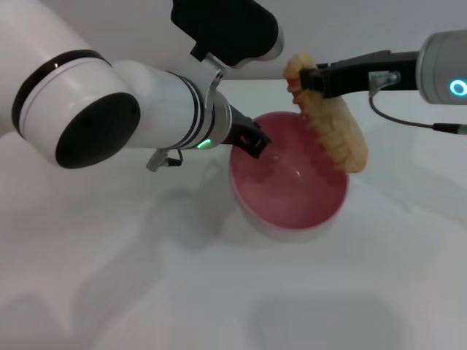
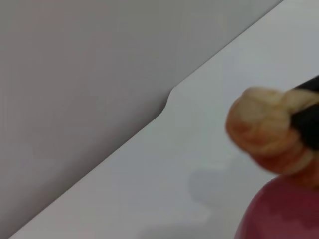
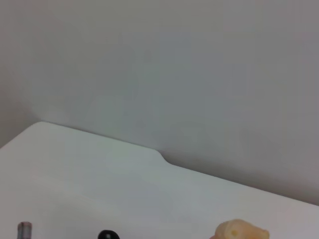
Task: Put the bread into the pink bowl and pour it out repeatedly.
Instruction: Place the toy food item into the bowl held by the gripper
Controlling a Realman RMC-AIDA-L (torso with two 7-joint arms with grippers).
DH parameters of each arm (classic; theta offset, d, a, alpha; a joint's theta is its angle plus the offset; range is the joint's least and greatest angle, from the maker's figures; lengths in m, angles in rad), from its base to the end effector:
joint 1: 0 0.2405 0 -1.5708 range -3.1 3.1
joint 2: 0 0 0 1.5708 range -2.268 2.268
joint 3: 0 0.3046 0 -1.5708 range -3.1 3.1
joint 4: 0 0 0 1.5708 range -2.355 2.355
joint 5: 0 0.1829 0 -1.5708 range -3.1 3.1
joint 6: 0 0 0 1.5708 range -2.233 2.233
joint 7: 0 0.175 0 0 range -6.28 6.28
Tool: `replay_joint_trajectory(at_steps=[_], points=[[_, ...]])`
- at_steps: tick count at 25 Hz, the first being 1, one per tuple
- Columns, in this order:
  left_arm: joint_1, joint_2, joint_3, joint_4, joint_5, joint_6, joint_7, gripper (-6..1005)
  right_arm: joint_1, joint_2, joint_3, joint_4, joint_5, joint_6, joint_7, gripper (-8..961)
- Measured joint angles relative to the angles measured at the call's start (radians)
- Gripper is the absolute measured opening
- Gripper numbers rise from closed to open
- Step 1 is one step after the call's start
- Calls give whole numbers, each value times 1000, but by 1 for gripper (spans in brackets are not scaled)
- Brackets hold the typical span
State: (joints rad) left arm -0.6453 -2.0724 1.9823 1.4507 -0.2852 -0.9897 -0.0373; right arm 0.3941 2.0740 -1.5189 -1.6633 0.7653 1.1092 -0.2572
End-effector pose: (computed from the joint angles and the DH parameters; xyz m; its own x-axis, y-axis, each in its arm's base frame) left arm -0.1465 0.3881 -0.1133 0.8956 0.4432 0.0384 0.3601 -0.6715 -0.6477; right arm 0.1701 0.3690 -0.0317 0.6979 -0.5872 -0.4100 -0.7160 -0.5582 -0.4193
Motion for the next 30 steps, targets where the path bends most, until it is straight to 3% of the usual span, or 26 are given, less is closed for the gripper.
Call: replay_joint_trajectory(at_steps=[17, 27, 30], points=[[-2, 0, 2, 7, -8, 15, 2, 60, 38, 1, -78, 60, 1, -62, -48, 126], [-2, 0, 0, -2, -11, 17, 2, 61, 30, 2, -113, 47, 0, -85, -69, 484], [-2, 1, -10, -17, -9, 19, 2, 61, 24, 2, -113, 46, 2, -85, -69, 497]])
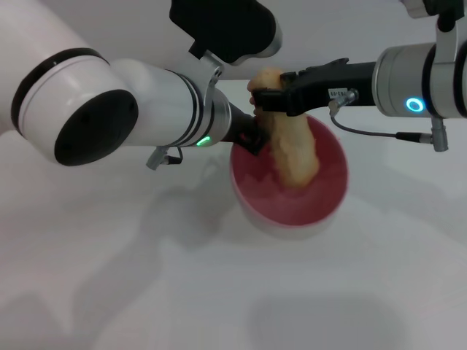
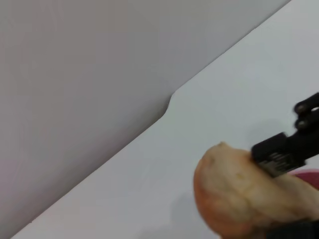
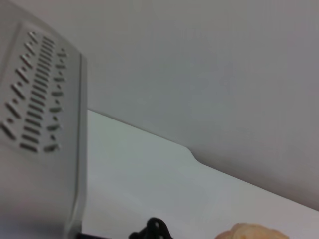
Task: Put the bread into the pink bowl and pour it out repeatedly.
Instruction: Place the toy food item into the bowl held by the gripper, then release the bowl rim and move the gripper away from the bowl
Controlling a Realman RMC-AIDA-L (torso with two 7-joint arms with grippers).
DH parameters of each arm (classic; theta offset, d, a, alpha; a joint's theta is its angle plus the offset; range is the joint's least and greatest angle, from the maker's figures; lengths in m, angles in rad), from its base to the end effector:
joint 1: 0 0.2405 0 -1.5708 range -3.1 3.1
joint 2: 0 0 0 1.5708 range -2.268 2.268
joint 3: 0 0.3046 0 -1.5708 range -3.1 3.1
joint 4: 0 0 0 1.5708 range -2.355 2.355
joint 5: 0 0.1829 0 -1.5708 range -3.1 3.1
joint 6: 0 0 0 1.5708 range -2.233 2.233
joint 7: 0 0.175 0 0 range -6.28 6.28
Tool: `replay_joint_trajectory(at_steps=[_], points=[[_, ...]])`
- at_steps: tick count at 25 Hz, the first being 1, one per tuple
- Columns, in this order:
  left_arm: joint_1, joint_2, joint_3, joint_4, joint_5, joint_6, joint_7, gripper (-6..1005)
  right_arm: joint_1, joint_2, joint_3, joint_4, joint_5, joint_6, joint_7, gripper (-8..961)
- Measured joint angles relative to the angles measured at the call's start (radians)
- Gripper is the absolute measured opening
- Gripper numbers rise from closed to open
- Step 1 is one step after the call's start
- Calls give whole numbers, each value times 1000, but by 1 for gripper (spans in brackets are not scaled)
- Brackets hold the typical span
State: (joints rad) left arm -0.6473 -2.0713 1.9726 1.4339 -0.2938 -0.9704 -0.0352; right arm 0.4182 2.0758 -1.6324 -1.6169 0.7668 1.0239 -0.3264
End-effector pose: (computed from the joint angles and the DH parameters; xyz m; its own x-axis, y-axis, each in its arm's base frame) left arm -0.1476 0.3914 -0.1129 0.8926 0.4479 0.0522 0.3718 -0.6654 -0.6473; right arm 0.1558 0.3665 -0.0584 0.7829 -0.5132 -0.3517 -0.6221 -0.6561 -0.4273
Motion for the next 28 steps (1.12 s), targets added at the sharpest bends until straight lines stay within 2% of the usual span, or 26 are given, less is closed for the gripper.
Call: replay_joint_trajectory(at_steps=[4, 12, 17, 20, 21, 28], points=[[-6, 2, -16, -25, 5, 14, 0, 61, -27, 1, 5, -30, 7, 0, 6, 514], [-10, 3, -35, -43, 1, 27, 1, 61, -155, 3, 23, -218, 0, -60, -19, 518], [-17, 2, -36, -61, -39, 21, 1, 61, -240, 6, 18, -239, -3, -240, -115, 518], [-18, 2, -40, -75, -69, 14, -1, 61, -295, 9, 3, -197, -3, -429, -233, 518], [-19, 2, -45, -78, -78, 5, -1, 61, -295, 9, 3, -197, -3, -429, -233, 518], [-23, 4, -69, -102, -119, -20, -2, 61, -347, 10, -88, -127, -3, -692, -439, 517]])
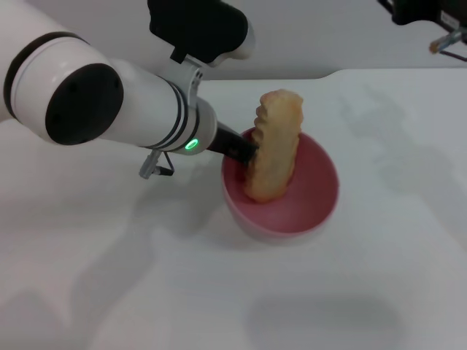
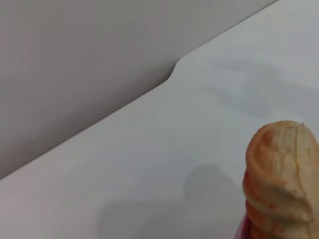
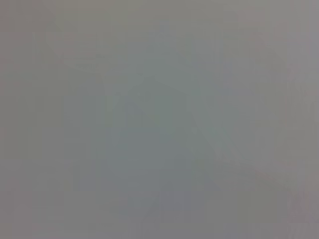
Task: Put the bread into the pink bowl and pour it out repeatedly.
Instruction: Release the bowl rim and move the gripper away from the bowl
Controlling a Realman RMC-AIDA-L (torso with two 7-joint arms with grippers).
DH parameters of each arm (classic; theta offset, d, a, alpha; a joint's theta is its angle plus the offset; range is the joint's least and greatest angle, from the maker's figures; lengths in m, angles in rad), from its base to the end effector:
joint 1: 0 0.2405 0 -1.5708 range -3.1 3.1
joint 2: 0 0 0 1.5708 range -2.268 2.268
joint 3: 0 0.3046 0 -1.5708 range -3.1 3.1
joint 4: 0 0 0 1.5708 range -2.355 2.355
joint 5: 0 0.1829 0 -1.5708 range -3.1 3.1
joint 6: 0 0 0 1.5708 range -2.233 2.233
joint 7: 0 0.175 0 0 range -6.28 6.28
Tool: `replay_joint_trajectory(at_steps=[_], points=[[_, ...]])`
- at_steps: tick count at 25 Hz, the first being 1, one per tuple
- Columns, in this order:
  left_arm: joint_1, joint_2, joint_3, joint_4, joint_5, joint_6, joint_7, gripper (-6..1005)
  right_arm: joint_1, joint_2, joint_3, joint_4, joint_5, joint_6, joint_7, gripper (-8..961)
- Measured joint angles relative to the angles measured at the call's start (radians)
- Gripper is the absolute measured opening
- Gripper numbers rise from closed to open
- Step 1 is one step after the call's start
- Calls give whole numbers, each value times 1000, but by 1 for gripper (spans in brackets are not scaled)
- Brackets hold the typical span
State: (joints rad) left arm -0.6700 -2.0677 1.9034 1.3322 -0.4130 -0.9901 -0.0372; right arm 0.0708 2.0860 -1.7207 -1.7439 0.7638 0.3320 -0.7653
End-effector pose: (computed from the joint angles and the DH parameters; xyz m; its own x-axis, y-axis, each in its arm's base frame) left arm -0.1665 0.3961 -0.1157 0.8091 0.5827 0.0766 0.5042 -0.6212 -0.5999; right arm 0.1786 0.3539 0.0205 0.8887 0.0037 -0.4584 -0.4188 -0.4004 -0.8151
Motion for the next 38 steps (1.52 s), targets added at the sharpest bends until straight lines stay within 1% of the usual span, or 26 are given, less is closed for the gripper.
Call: replay_joint_trajectory(at_steps=[3, 5, 7, 8, 11, 12, 13, 14, 15, 16, 18, 19, 21, 23, 25, 27, 31, 35, 38], points=[[0, 0, -17, -33, -20, 9, 0, 61, -20, 0, -78, 37, 0, -135, -101, 517], [0, 2, -24, -51, -40, 20, 1, 61, -38, 2, -140, 72, -2, -261, -179, 517], [3, 2, -24, -59, -47, 29, 4, 61, -48, 3, -205, 136, -11, -436, -235, 517], [3, 2, -24, -61, -48, 31, 5, 61, -47, 3, -247, 192, -18, -558, -254, 517], [4, 1, -25, -64, -49, 34, 10, 61, -24, -1, -375, 391, -27, -1019, -264, 517], [4, 1, -25, -65, -49, 34, 10, 61, -20, -2, -405, 437, -17, -1145, -264, 517], [2, 1, -25, -65, -49, 33, 10, 61, -27, 0, -442, 480, 31, -1330, -261, 517], [2, 1, -25, -65, -49, 33, 10, 62, -38, 1, -453, 480, 80, -1396, -260, 517], [1, 1, -25, -65, -49, 33, 10, 62, -38, 1, -453, 480, 80, -1396, -260, 517], [0, 1, -26, -64, -49, 33, 10, 62, -53, 0, -460, 467, 146, -1446, -260, 517], [-1, 1, -27, -63, -49, 33, 10, 62, -87, 0, -471, 439, 260, -1476, -266, 517], [-3, 1, -27, -63, -49, 33, 10, 62, -101, 0, -474, 440, 287, -1474, -269, 517], [-8, 1, -28, -64, -49, 33, 11, 62, -121, 2, -481, 463, 311, -1487, -270, 517], [-10, 1, -28, -65, -49, 33, 12, 62, -127, 3, -507, 502, 343, -1541, -270, 517], [-11, 0, -28, -65, -49, 33, 12, 62, -128, 2, -539, 533, 400, -1596, -270, 517], [-11, 0, -27, -66, -49, 33, 12, 62, -130, 1, -558, 551, 472, -1622, -270, 517], [-11, -1, -25, -67, -49, 33, 13, 62, -126, -1, -584, 582, 596, -1608, -271, 517], [-11, -2, -23, -70, -49, 34, 12, 62, -114, -3, -601, 613, 668, -1573, -265, 516], [-12, -2, -21, -77, -49, 37, 12, 62, -92, -5, -607, 664, 729, -1538, -236, 516]])
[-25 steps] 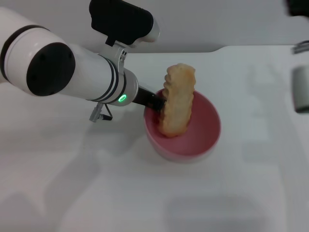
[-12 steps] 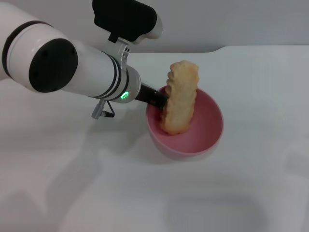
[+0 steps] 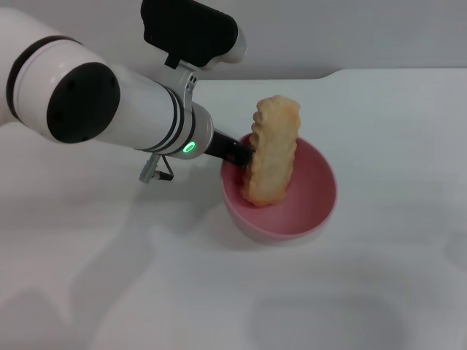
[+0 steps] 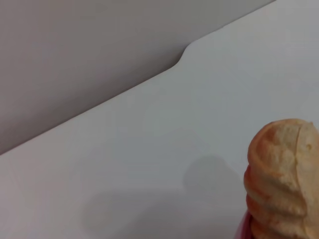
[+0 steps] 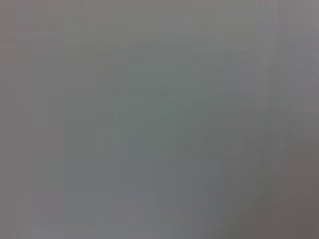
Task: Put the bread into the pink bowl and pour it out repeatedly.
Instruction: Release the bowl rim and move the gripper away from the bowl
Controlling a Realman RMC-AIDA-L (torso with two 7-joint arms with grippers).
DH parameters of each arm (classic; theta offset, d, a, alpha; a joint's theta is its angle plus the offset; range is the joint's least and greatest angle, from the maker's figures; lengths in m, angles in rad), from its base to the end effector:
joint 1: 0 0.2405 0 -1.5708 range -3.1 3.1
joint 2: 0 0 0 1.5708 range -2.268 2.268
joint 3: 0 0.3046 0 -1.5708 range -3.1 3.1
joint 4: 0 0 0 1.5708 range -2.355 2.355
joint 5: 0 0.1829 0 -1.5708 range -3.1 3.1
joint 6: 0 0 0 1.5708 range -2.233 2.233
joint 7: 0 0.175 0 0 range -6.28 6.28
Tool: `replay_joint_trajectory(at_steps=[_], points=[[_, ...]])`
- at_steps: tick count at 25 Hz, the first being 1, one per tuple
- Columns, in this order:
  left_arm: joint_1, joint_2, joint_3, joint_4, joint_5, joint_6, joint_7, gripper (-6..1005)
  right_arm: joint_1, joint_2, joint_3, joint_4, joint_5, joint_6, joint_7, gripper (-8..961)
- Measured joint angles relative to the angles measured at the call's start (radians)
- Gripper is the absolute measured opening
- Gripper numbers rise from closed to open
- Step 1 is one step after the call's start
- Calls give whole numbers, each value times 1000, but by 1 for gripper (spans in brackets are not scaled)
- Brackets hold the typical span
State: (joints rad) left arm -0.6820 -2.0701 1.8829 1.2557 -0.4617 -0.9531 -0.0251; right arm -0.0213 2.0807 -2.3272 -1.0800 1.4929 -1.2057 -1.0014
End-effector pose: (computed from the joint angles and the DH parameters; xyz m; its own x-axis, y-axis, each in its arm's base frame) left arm -0.1755 0.4002 -0.1210 0.7771 0.6225 0.0930 0.5503 -0.6003 -0.5803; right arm 0.3461 0.2663 0.0111 0.8049 -0.0738 -0.5887 -0.4974 0.4570 -0.7374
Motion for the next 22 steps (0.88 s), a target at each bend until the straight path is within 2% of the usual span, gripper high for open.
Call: replay_joint_trajectory(at_steps=[7, 22], points=[[-1, 0, 2, -3, 0, 1, 0, 62, 21, -7, -6, 118, -11, 1, 161, 516], [-2, 1, -5, -3, 0, -6, -11, 63, 30, -7, -7, 107, -17, 15, 158, 516]])
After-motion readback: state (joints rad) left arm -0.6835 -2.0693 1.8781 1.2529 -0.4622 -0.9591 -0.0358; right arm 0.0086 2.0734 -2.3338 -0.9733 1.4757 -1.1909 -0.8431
